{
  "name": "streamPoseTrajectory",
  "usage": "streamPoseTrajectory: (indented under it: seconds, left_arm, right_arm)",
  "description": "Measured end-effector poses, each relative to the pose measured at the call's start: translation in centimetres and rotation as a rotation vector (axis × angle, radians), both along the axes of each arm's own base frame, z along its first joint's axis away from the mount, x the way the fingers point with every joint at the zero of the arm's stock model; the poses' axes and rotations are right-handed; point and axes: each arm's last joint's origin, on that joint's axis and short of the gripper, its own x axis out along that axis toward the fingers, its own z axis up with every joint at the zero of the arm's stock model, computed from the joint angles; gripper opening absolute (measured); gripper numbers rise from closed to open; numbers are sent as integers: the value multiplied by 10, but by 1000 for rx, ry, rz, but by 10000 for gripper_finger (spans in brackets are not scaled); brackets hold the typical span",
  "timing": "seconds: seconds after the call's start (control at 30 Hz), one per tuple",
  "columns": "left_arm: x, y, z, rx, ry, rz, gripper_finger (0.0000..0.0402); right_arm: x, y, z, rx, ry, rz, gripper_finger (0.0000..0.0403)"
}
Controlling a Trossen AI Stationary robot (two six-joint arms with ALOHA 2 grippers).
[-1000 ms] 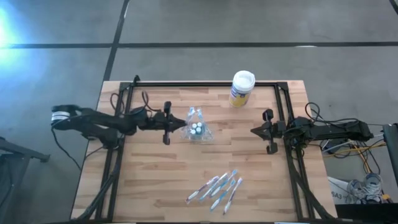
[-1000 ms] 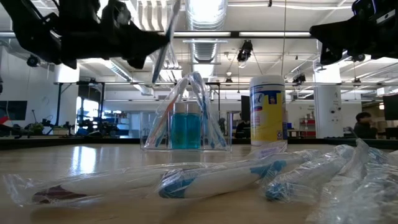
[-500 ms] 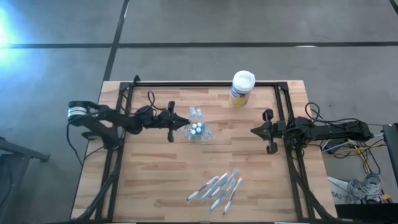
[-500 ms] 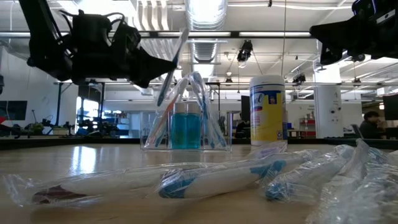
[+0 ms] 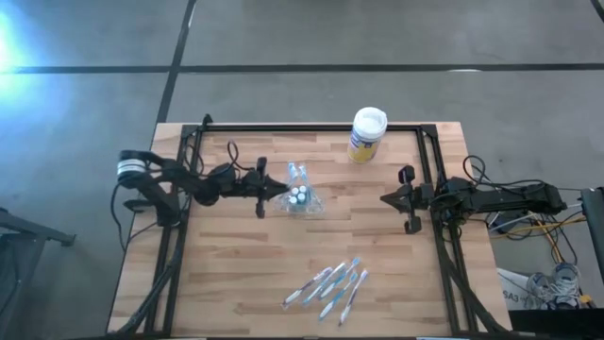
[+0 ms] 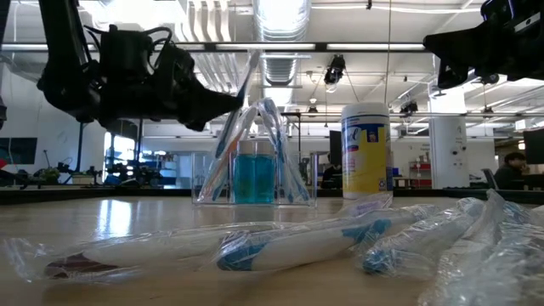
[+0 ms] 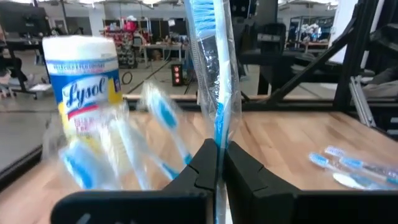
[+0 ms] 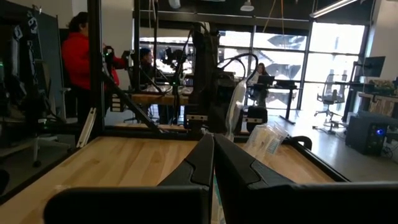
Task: Pick & Place toothbrushing station
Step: Put the blue toothbrush into the transparent organizer
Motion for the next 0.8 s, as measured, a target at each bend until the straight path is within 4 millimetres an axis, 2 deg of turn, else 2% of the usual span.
streamPoseTrajectory:
  seconds: [0.33, 0.8]
  left_arm:
    - [-13, -2, -12, 3, 32, 37, 13]
    - [-11, 0, -30, -12, 94, 103, 16]
  right_arm:
    - [0, 0, 0, 0, 1, 0, 8]
    - [0, 0, 0, 0, 1, 1, 8]
